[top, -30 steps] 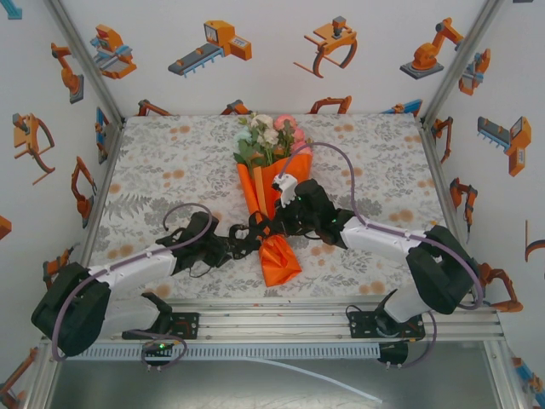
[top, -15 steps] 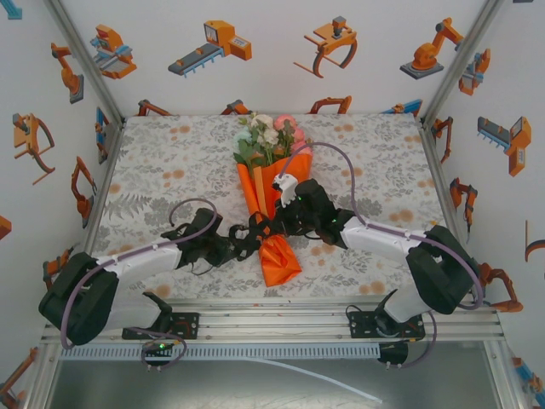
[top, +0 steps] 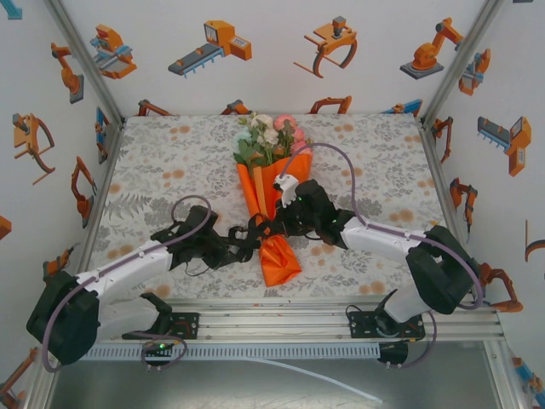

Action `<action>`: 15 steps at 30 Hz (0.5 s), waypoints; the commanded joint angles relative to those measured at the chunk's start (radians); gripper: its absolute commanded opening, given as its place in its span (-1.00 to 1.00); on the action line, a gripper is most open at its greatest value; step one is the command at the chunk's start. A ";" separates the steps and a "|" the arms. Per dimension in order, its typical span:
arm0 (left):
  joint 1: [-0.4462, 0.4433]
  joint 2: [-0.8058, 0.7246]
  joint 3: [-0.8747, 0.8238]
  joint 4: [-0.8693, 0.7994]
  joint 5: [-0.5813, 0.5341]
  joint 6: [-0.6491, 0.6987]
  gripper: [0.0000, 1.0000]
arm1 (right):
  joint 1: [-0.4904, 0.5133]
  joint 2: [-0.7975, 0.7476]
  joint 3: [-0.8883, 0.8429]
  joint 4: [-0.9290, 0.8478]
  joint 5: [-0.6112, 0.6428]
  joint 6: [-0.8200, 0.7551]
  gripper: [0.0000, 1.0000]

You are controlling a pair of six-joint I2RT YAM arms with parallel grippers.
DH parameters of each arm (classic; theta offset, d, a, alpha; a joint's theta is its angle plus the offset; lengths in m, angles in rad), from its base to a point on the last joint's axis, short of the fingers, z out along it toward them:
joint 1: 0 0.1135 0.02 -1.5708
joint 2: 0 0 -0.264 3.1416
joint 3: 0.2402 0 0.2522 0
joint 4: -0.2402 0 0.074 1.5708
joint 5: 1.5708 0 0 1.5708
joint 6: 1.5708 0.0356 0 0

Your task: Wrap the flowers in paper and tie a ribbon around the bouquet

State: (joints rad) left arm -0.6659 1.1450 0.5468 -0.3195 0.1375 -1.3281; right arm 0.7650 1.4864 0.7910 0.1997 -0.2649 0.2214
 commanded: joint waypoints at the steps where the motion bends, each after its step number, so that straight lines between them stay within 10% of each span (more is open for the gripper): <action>1: -0.001 0.029 0.096 0.068 0.090 0.069 -1.00 | -0.007 -0.013 -0.006 0.053 -0.019 0.020 -1.00; 15: 0.015 0.312 0.234 0.256 0.165 0.063 -1.00 | -0.007 -0.051 -0.016 0.053 -0.063 0.017 -1.00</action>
State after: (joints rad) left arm -0.6544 1.4406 0.7956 -0.1081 0.2729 -1.2530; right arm 0.7631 1.4715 0.7860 0.2188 -0.3099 0.2337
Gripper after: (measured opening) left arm 0.008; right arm 0.004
